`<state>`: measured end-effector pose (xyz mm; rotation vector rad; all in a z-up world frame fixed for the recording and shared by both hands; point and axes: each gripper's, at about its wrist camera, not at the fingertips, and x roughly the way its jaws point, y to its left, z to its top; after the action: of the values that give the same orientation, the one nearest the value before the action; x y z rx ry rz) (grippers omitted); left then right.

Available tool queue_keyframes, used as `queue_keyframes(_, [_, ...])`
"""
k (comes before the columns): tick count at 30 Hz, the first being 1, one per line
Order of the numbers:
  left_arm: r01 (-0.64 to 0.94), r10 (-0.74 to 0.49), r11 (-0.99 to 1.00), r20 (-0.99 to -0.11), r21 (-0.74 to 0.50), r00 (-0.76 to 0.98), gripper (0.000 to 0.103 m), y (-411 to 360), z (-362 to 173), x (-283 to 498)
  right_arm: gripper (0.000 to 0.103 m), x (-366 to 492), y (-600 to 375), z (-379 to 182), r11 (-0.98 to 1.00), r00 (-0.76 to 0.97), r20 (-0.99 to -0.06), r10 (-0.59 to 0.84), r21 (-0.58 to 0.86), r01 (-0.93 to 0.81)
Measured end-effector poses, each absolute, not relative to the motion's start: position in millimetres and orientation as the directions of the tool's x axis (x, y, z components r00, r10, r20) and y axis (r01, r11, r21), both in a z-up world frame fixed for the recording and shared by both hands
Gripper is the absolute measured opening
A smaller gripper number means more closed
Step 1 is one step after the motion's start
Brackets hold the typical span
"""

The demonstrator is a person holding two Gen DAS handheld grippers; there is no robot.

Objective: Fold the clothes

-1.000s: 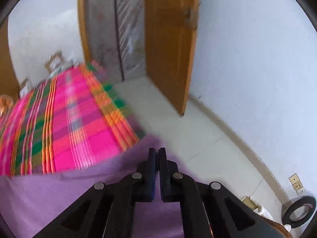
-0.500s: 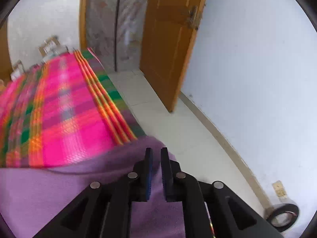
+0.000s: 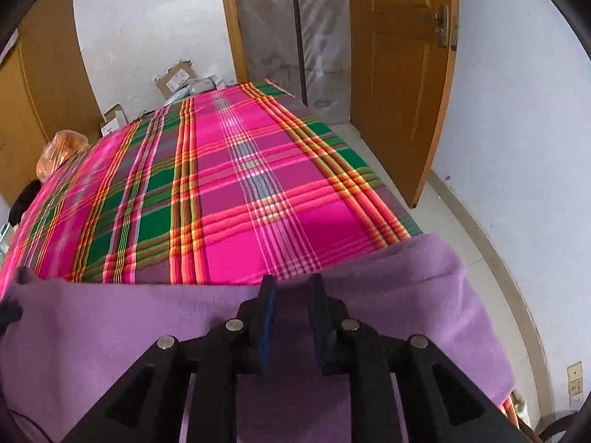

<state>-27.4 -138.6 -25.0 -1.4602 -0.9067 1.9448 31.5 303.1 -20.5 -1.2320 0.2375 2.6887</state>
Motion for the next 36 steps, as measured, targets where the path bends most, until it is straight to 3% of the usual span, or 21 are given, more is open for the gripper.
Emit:
queue_keyframes(5, [-0.024, 0.757, -0.624, -0.596, -0.781, -0.267, 0.012, -140, -26, -27, 0.030, 41, 308, -13, -0.953, -0.629, -0.755, 0.184, 0.018, -0.301])
queue_keyframes(15, [-0.024, 0.756, -0.625, -0.597, -0.780, -0.267, 0.012, -140, -25, -25, 0.034, 38, 329, -19, -0.931, -0.606, -0.767, 0.209, 0.033, -0.363])
queue_keyframes(19, [-0.021, 0.756, -0.623, -0.596, -0.782, -0.270, 0.012, -140, -24, -23, 0.034, 31, 342, -20, -0.918, -0.618, -0.767, 0.172, 0.104, -0.383])
queue_keyframes(24, [-0.019, 0.757, -0.622, -0.594, -0.783, -0.272, 0.012, -141, -25, -24, 0.036, 24, 332, -19, -0.929, -0.604, -0.770, 0.204, 0.042, -0.367])
queue_keyframes(26, [-0.019, 0.755, -0.624, -0.597, -0.781, -0.271, 0.012, -141, -24, -24, 0.041, 22, 333, -18, -0.941, -0.602, -0.778, 0.179, 0.043, -0.335])
queue_keyframes(29, [-0.023, 0.743, -0.639, -0.609, -0.769, -0.278, 0.012, -143, -22, -21, 0.040, 22, 335, -14, -0.952, -0.571, -0.807, 0.149, 0.039, -0.304])
queue_keyframes(33, [-0.025, 0.722, -0.660, -0.624, -0.751, -0.299, 0.012, -149, -17, -13, 0.040, 55, 324, 5, -0.946, -0.666, -0.735, 0.131, 0.109, -0.306])
queue_keyframes(36, [-0.026, 0.706, -0.675, -0.634, -0.738, -0.316, 0.012, -153, -13, -6, 0.040, 78, 298, 10, -0.961, -0.704, -0.696, 0.145, 0.070, -0.267])
